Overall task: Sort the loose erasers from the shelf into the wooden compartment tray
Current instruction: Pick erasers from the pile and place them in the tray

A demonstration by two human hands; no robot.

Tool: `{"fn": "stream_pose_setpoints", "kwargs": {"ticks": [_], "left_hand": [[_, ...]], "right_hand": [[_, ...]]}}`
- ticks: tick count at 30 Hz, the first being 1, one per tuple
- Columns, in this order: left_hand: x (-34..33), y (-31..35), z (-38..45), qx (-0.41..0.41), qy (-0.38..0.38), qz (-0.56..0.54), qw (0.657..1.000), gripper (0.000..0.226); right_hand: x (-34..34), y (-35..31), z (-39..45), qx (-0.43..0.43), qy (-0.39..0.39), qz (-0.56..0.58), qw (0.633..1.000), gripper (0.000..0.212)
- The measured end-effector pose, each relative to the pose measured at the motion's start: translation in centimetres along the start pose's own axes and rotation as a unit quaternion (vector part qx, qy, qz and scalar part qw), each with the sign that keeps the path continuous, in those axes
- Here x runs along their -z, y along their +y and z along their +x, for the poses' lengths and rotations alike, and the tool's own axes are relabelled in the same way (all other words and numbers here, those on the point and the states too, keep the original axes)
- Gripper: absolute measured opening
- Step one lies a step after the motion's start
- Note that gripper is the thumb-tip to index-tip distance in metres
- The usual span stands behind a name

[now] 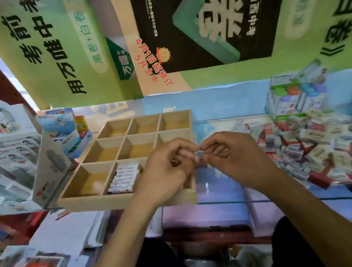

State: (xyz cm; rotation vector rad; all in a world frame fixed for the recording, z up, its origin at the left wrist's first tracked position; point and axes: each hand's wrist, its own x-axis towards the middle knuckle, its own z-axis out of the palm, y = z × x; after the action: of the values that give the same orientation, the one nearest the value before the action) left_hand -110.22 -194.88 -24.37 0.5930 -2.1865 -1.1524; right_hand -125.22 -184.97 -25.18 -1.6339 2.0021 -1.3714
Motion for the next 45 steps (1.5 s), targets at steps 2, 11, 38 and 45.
{"fn": "stream_pose_setpoints", "kwargs": {"ticks": [2,11,38,45], "left_hand": [[-2.6,0.7,0.9,-0.008,-0.009,-0.015,1.0,0.027],[-14.9,6.6,7.6,-0.096,-0.182,0.06,0.977,0.019],[-36.0,10.2,22.8,-0.115,-0.408,0.438,0.793,0.066],[-35.4,10.1,22.9,-0.162,-0.338,0.386,0.843,0.066]], "right_hand": [[2.8,1.5,-1.6,-0.022,0.03,-0.012,0.999,0.018],[15.6,7.8,-10.4,-0.153,0.157,-0.122,0.968,0.01],[24.0,22.3,-13.1,-0.22,0.271,-0.243,0.905,0.007],[23.5,21.8,-13.4,-0.226,0.302,-0.251,0.891,0.011]]}}
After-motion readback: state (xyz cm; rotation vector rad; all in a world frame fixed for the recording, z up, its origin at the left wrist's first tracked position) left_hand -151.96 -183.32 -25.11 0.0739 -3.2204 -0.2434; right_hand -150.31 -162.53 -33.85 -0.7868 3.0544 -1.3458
